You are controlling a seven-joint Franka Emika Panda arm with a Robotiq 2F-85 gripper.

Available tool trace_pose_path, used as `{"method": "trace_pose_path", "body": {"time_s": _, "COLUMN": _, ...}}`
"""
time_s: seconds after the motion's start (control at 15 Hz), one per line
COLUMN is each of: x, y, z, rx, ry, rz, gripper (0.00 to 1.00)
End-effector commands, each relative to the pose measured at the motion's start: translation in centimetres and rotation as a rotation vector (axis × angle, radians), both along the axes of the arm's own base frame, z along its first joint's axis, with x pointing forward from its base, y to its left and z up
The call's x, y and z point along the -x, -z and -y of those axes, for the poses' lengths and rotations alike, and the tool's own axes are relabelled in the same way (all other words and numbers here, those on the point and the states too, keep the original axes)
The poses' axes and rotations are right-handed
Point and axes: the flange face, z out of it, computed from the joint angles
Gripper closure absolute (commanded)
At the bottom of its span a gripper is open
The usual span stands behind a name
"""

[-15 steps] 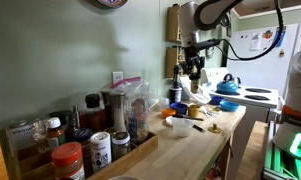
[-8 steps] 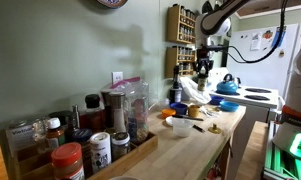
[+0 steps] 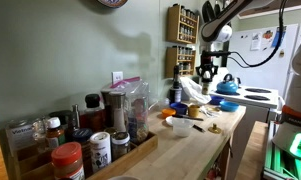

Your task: Move the spice bottle from the left to the right

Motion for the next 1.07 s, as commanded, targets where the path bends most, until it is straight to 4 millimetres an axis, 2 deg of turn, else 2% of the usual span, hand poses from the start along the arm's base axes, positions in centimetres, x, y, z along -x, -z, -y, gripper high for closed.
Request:
{"method": "trace_pose_path", "body": {"time_s": 0.0, "x": 0.0, "y": -0.1, "z": 0.0, "rx": 0.000, "ry": -0.001, "rz": 0.001, "gripper": 0.69}}
{"method": "trace_pose_path", "body": {"time_s": 0.33, "x": -4.1, "y": 1.9, "z": -0.2, "rx": -0.054, "ry": 0.129, "rz": 0.211, "gripper": 0.69}}
{"method": "trace_pose_path", "body": {"time_s": 0.6, "x": -6.4, "y": 3.9, "z": 0.4, "rx": -0.013, "ry": 0.180, "rz": 0.304, "gripper": 0.69}}
{"method": "trace_pose_path", "body": {"time_s": 1.0, "x": -9.1, "y": 7.9, "z": 0.6, "rx": 0.029, "ry": 0.231, "rz": 0.278, "gripper": 0.69}}
